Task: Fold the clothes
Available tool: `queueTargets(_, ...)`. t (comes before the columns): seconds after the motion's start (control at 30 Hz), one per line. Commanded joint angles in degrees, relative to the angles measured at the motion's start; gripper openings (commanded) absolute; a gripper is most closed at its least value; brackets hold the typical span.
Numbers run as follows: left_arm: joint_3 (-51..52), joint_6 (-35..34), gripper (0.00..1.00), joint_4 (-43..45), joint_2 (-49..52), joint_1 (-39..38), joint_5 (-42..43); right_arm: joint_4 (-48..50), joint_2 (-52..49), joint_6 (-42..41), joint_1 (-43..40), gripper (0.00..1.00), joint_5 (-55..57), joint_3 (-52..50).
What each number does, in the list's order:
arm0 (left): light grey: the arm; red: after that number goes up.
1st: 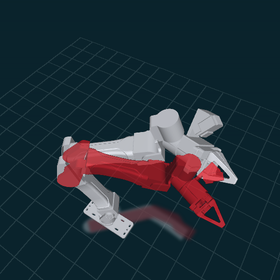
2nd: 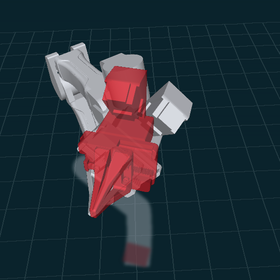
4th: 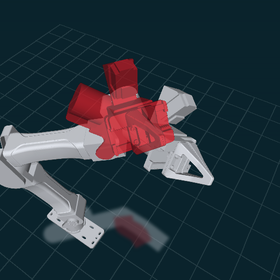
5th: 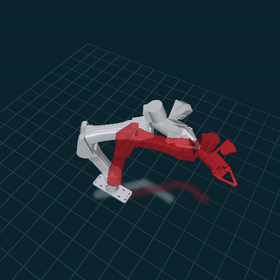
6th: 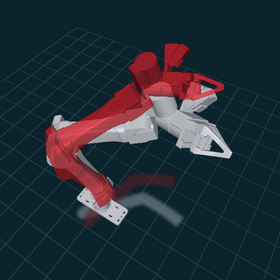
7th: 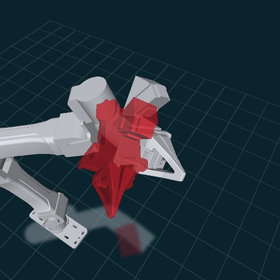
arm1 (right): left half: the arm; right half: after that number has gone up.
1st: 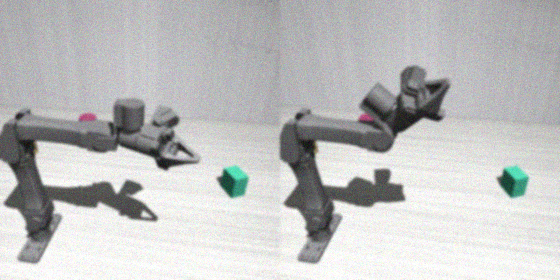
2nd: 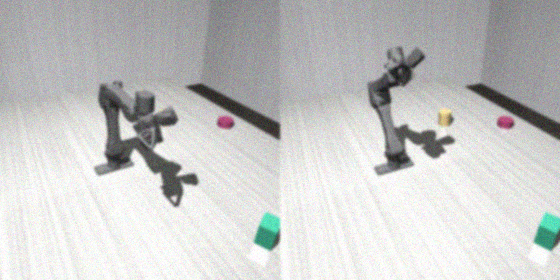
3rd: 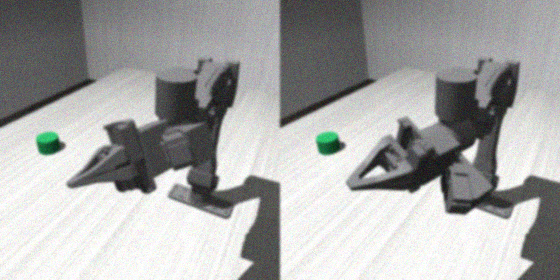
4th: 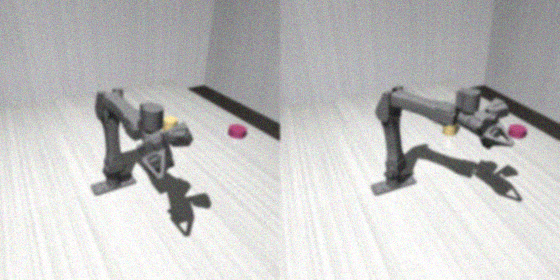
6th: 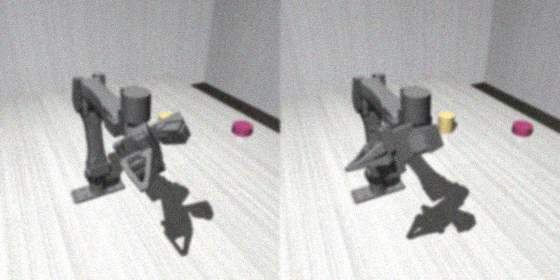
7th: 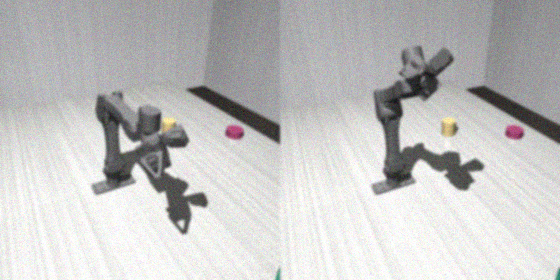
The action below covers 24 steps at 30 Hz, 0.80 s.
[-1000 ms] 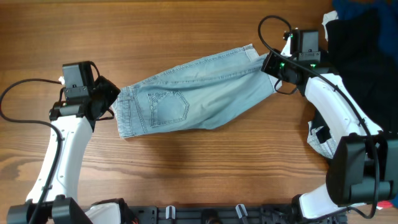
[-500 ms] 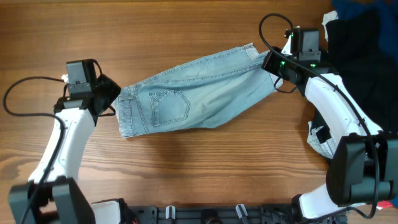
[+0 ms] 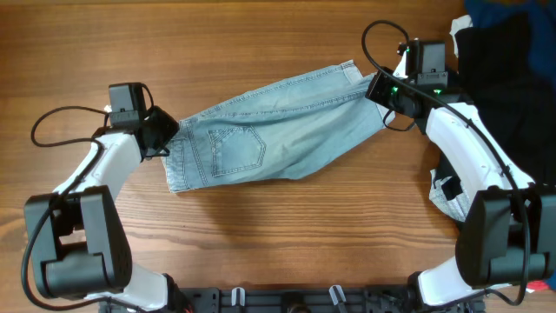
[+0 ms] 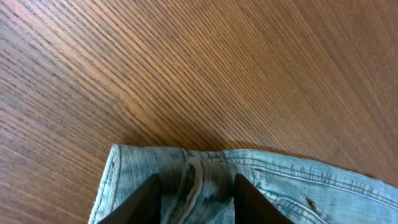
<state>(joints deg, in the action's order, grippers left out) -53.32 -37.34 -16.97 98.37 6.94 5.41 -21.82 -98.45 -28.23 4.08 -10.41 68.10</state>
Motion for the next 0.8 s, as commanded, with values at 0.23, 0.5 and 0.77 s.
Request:
queueTargets(0.23,-0.70,1.18,0.17,1.07,3.98,0.31,0.59,-0.26,-0.72,-0.44,-0.48,0.04,1.42,1.70)
queueTargets(0.5,-0.70,2.64,0.04,-2.80,-2.16,0.87,3.04,0.04,-0.72,-0.44,-0.48,0.06,1.60,1.70)
queueTargets(0.77,-0.70,2.19,0.04,-16.65,-14.45,0.96,-0.83,0.42,-0.76,-0.42,-0.48,0.06,1.64,1.70)
